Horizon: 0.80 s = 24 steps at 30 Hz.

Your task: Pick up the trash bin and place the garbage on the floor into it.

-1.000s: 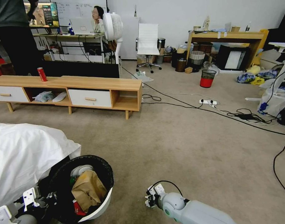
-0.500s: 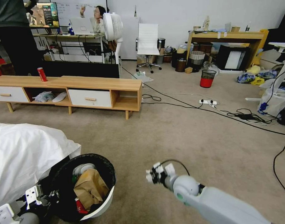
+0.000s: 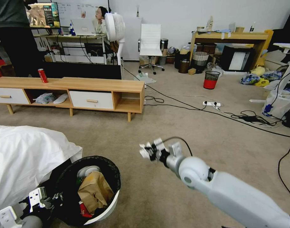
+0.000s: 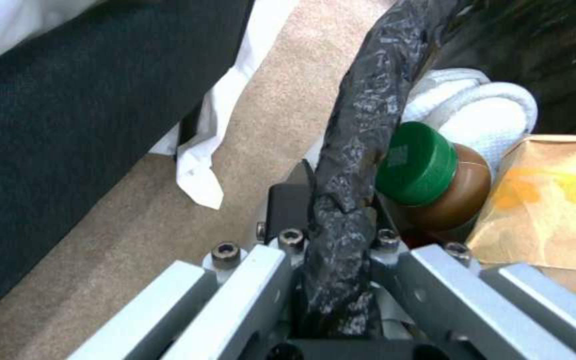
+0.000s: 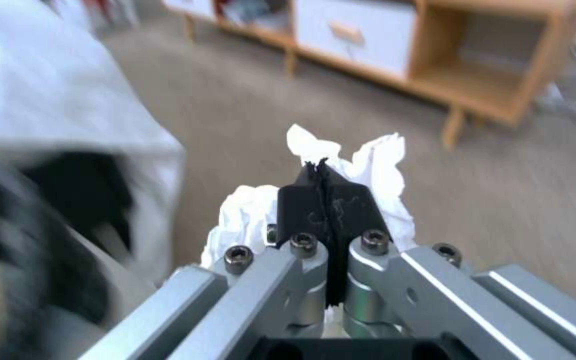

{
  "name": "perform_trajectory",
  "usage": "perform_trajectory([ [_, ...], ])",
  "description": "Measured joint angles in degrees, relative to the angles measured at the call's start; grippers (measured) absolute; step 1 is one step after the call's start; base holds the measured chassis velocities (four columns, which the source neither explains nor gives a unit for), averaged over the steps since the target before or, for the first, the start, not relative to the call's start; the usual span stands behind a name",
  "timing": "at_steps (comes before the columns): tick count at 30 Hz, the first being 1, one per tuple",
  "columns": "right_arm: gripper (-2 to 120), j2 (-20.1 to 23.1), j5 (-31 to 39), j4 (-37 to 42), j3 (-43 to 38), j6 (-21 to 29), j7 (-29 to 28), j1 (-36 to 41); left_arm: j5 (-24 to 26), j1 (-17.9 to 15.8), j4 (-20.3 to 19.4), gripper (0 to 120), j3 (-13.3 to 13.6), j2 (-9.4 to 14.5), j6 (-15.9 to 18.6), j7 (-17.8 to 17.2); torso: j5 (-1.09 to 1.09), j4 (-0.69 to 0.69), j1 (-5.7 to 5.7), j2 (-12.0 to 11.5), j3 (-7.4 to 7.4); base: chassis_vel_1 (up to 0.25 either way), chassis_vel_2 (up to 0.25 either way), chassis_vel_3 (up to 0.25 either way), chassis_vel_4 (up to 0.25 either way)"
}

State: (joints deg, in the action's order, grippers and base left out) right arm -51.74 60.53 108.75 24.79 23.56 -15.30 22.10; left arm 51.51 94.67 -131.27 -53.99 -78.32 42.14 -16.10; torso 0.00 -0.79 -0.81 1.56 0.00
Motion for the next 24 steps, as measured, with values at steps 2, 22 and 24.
perform_trajectory([
  [2, 0, -0.3, 1.0, 1.5, 0.0, 0.0, 0.0, -1.7, -0.1, 0.0, -0.2, 2, 0.1, 0.0, 0.0, 0.0, 0.00, 0.00, 0.00, 0.0, 0.00, 0.000, 0.000, 0.000, 0.000],
  [22, 0, -8.1, 15.0, 8.3, 13.5, -0.6, -1.2, -16.0, -0.3, 0.2, -1.2, 2, 0.4, 0.6, 0.0, 0.0, -0.01, 0.00, 0.00, 0.0, 0.00, 0.000, 0.000, 0.000, 0.000],
  [24, 0, -8.4, 15.2, 8.4, 15.2, -0.4, -1.4, -16.5, -0.3, 0.1, -1.2, 2, 0.4, 0.7, 0.0, 0.0, -0.01, 0.00, 0.00, 0.0, 0.00, 0.000, 0.000, 0.000, 0.000],
])
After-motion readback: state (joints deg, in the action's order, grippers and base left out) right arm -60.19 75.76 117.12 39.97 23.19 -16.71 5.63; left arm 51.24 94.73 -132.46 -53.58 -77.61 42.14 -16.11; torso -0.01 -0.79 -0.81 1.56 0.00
